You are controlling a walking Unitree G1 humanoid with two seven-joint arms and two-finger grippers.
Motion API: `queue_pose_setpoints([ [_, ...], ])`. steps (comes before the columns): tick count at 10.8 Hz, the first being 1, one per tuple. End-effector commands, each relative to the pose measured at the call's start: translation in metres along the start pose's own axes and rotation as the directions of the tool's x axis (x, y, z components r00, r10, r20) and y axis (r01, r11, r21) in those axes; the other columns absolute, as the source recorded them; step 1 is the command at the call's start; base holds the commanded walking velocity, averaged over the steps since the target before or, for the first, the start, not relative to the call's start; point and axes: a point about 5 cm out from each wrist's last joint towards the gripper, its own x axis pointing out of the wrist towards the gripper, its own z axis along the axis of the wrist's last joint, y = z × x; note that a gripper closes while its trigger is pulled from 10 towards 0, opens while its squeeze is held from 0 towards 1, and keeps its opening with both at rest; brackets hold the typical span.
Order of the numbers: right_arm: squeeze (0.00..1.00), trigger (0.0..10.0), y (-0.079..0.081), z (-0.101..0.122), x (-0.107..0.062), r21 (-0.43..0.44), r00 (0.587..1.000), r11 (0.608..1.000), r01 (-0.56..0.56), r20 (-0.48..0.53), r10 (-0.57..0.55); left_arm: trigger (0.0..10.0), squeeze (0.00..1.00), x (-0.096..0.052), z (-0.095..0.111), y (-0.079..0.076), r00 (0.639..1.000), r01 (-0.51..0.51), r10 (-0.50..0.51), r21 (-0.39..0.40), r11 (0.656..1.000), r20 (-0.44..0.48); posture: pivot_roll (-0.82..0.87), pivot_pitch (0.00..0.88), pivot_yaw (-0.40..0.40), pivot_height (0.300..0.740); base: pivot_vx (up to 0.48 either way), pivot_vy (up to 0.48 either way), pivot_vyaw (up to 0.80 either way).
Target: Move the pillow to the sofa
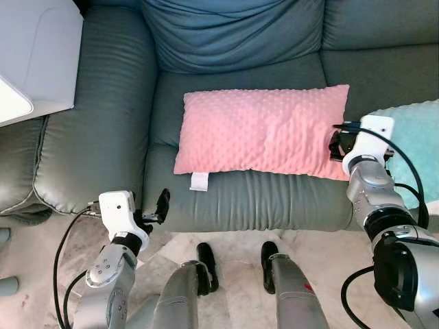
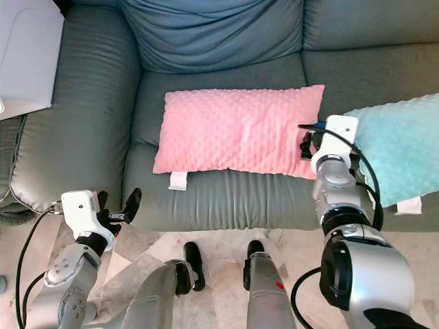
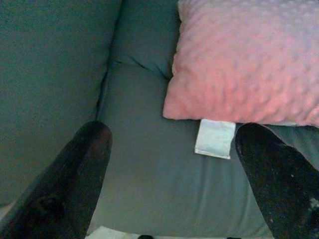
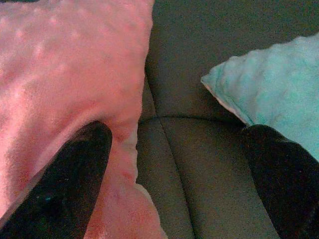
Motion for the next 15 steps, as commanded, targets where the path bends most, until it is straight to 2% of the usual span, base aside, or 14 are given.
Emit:
queue_pose_setpoints([
  [1,0.13,10.0,0.0006,-0.0196,-0.0055,-0.081,0.999,0.997,0.006,-0.047,-0.009,10.0,0.0,-0.0063,-0.008,0.0097,0.999,-0.037,0.037,0.0,0.999,-0.038,-0.09,0.433,0.182,0.74,0.0,0.0,0.0],
  [2,0.0,10.0,-0.0026,-0.0223,-0.0073,-0.166,0.999,0.986,0.026,-0.021,-0.03,10.0,0.0,-0.0034,-0.0049,0.0065,0.999,-0.032,0.032,-0.007,0.999,-0.023,-0.1,0.412,0.177,0.74,0.0,0.0,0.0],
  [5,0.0,10.0,-0.0058,-0.0218,-0.0085,-0.199,0.998,0.978,0.066,0.012,-0.065,10.0,0.0,0.0025,-0.002,0.0025,1.0,-0.021,0.021,-0.02,1.0,-0.006,-0.14,0.364,0.171,0.74,0.0,0.0,0.0],
  [15,0.0,10.0,-0.0058,-0.0218,-0.0085,-0.199,0.998,0.978,0.066,0.012,-0.065,10.0,0.0,0.0025,-0.002,0.0025,1.0,-0.021,0.021,-0.02,1.0,-0.006,-0.14,0.364,0.171,0.74,0.0,0.0,0.0],
])
